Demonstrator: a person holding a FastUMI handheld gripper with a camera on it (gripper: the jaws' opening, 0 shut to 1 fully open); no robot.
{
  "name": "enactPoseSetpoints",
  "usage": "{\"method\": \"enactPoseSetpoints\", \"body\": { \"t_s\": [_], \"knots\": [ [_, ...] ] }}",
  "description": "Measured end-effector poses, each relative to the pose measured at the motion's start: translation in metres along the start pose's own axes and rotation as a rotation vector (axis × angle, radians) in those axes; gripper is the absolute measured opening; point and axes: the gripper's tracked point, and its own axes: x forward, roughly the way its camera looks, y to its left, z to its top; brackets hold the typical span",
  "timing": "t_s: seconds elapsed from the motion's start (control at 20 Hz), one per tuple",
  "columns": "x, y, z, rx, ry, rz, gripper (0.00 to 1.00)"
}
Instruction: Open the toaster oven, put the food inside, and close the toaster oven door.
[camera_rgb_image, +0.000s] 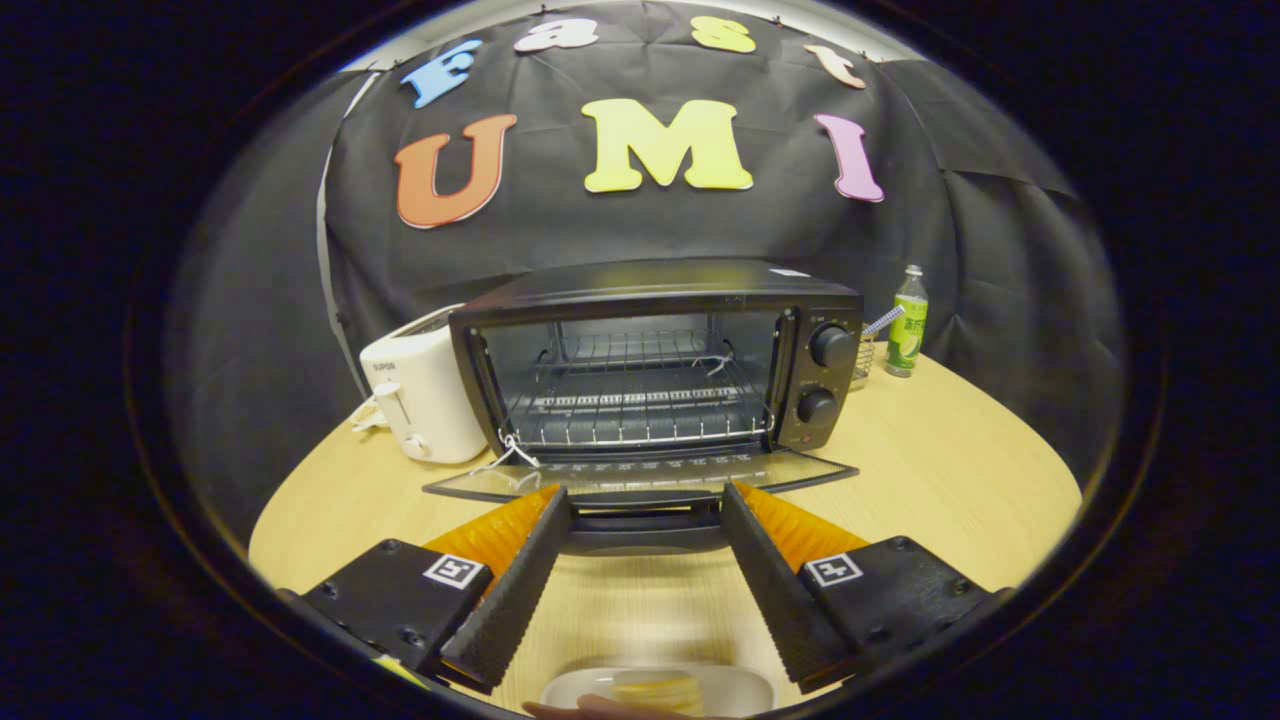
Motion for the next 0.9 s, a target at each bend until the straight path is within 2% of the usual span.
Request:
{"method": "enactPoseSetpoints", "body": {
  "t_s": [0.2, 0.45, 0.55, 0.7, 0.8, 0.9],
  "knots": [
    [0.002, -0.003, -0.012, -0.001, 0.014, -0.001, 1.0],
    [0.004, -0.004, -0.045, 0.006, 0.137, -0.008, 1.0],
    [0.0, -0.008, -0.061, 0.058, 0.19, -0.028, 1.0],
    [-0.024, 0.001, -0.065, 0.101, 0.183, 0.018, 0.98],
    [-0.048, 0.009, -0.071, 0.062, 0.182, 0.066, 0.98],
    [-0.073, 0.001, -0.083, 0.035, 0.167, 0.05, 0.98]
  ]
}}
